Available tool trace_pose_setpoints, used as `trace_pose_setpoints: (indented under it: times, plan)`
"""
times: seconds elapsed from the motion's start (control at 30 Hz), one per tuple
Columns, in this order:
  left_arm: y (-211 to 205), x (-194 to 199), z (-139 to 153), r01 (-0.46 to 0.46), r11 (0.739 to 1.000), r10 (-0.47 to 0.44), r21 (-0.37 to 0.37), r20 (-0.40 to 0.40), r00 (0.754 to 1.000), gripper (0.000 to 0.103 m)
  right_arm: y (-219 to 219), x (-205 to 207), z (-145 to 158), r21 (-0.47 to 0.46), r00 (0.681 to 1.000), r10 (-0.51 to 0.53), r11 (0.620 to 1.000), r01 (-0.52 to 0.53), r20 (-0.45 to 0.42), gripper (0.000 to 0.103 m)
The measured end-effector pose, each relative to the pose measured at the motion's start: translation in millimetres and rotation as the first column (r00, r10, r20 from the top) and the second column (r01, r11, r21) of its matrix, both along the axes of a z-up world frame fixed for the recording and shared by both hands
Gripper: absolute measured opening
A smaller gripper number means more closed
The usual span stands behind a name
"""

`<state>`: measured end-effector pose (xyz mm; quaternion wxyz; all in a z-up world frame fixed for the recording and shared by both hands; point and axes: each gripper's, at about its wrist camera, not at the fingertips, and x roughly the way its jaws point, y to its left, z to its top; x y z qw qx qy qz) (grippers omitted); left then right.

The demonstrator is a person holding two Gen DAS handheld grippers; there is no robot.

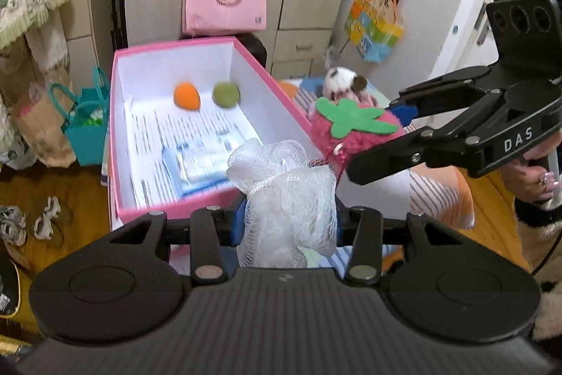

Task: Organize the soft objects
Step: 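Lift the puff and strawberry and carry both over the pink box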

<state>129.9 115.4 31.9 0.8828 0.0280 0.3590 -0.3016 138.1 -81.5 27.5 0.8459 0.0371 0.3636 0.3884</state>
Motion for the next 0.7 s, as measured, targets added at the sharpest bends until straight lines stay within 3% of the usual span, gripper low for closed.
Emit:
trace_pose_setpoints:
  times: [0.37,0.6,0.7]
  plan:
    - [-2.1,58.3,7.8,-0.068,0.998,0.067,0.008,0.091,0.994,0.045,14.8,57.3,3.9,0.019,0.999,-0.034,0.999,0.033,0.018,0.056]
    - [-5.8,116.1,-10.8,-0.102,0.994,0.102,0.026,0.015,0.995,0.045,29.5,99.3,-9.1,-0.154,0.991,-0.042,0.986,0.062,0.127,0.055]
    - [-5.6,140.9,-20.5,-0.113,0.993,0.114,0.024,-0.037,0.993,0.045,32.5,117.9,-20.0,-0.213,0.993,-0.020,0.976,0.046,0.120,0.055]
